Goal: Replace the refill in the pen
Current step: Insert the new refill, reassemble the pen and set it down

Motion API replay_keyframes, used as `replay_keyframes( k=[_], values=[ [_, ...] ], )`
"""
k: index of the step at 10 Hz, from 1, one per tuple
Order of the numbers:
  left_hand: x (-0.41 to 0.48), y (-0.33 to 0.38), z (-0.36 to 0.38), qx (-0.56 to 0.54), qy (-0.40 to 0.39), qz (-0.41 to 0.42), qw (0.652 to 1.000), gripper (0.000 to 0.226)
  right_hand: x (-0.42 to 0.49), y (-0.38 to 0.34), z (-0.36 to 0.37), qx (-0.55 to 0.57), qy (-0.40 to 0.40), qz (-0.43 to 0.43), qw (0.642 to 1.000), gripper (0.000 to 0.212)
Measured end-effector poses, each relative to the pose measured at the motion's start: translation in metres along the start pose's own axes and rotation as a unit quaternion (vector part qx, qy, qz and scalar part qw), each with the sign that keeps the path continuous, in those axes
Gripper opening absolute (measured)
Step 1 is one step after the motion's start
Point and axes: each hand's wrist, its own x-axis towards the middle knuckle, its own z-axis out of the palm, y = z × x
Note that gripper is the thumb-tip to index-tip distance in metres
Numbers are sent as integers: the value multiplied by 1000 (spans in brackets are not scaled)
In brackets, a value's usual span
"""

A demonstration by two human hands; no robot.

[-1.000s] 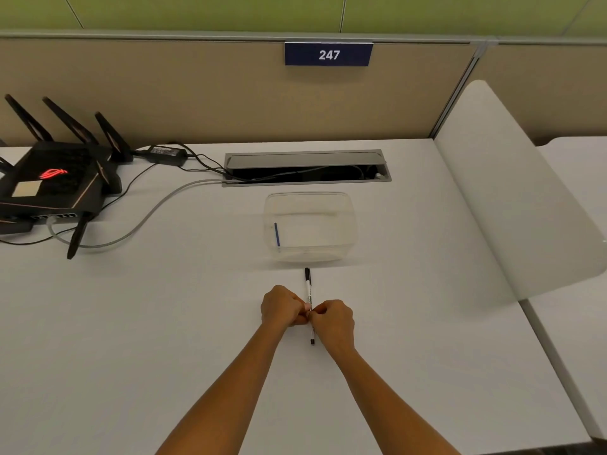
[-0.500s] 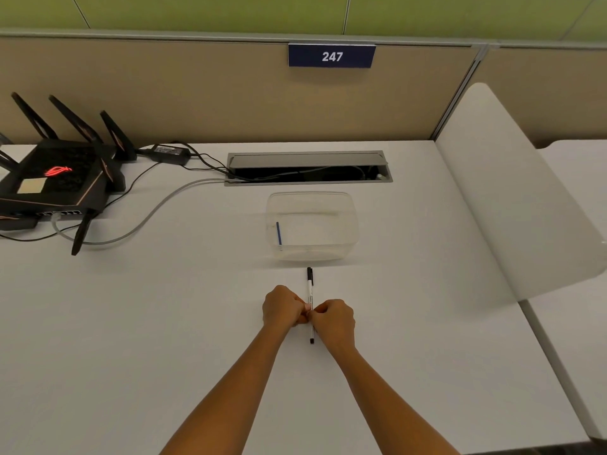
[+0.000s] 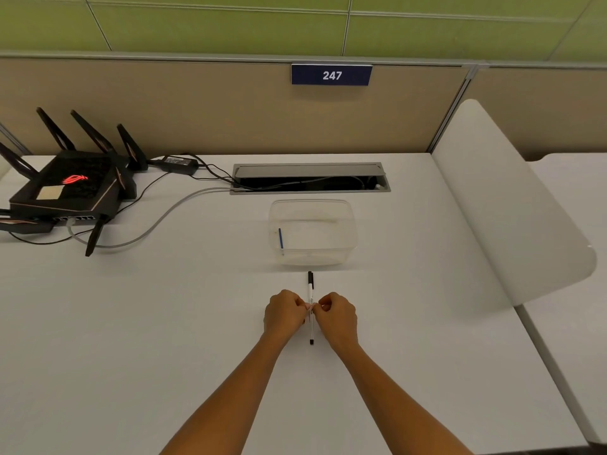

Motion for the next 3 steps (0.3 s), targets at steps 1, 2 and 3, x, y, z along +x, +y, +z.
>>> replay_keyframes(
  k=[1, 2, 3],
  values=[
    [-6, 6, -1, 53, 19, 49, 997, 22, 3, -6, -5, -16, 4, -42, 999, 18],
    [-12, 17, -5, 111, 55, 115, 986, 27, 5, -21, -14, -40, 20, -101, 994, 18],
    [-14, 26, -12, 153, 91, 168, 970, 29, 9, -33, -21, -46, 39, -139, 988, 20]
  ],
)
